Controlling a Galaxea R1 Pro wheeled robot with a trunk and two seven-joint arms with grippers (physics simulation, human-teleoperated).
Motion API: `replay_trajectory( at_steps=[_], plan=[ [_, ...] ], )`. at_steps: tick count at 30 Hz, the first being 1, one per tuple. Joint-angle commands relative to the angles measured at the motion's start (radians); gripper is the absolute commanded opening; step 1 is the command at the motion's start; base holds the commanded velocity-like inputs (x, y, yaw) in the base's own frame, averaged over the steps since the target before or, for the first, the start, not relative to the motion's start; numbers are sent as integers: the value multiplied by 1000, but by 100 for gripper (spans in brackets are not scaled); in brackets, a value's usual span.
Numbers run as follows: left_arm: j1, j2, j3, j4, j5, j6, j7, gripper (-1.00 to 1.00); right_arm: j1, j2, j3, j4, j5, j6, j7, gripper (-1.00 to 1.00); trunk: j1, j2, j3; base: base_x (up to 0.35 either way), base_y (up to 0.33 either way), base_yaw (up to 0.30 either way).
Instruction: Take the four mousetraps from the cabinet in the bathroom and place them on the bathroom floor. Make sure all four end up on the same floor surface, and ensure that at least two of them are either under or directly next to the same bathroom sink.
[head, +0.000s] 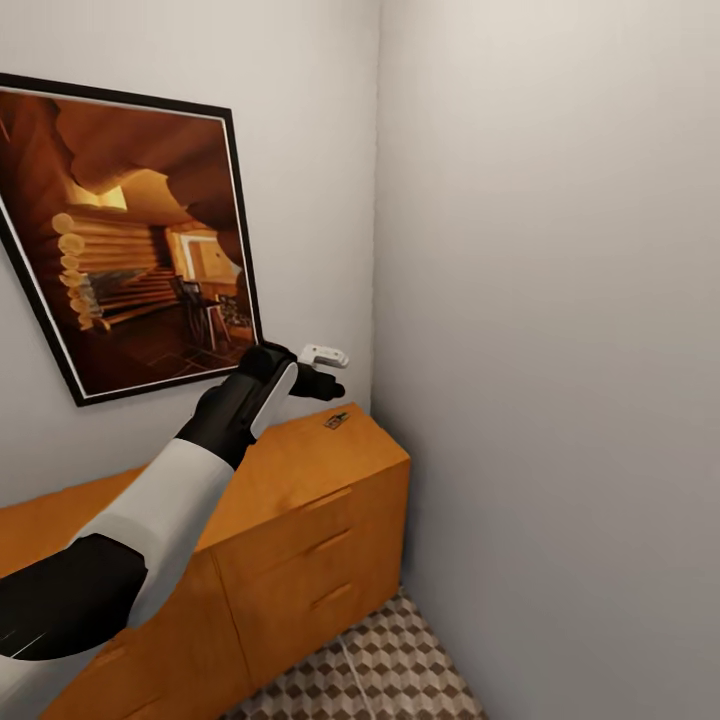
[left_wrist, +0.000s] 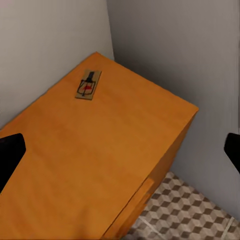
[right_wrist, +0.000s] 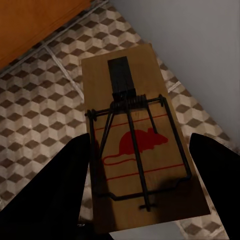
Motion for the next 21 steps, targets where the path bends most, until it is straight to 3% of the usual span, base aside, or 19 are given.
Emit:
replay_trajectory(
  at_steps=[1, 13, 21],
  plan=[
    [-1, 1, -1, 0, 0, 3, -1, 100, -1, 0, 6, 2, -11, -5, 3, -100, 1, -2, -2, 0, 246, -124],
    [-1, 1, -1, 23, 0, 2, -1, 100, -1, 0, 6, 2, -11, -5, 3, -100, 1, -2, -2, 0, 272, -13],
    [0, 1, -14, 30, 0, 2, -1, 100, -1, 1, 6, 2, -10, -5, 3, -100, 1, -2, -2, 0, 62, 0]
  ],
)
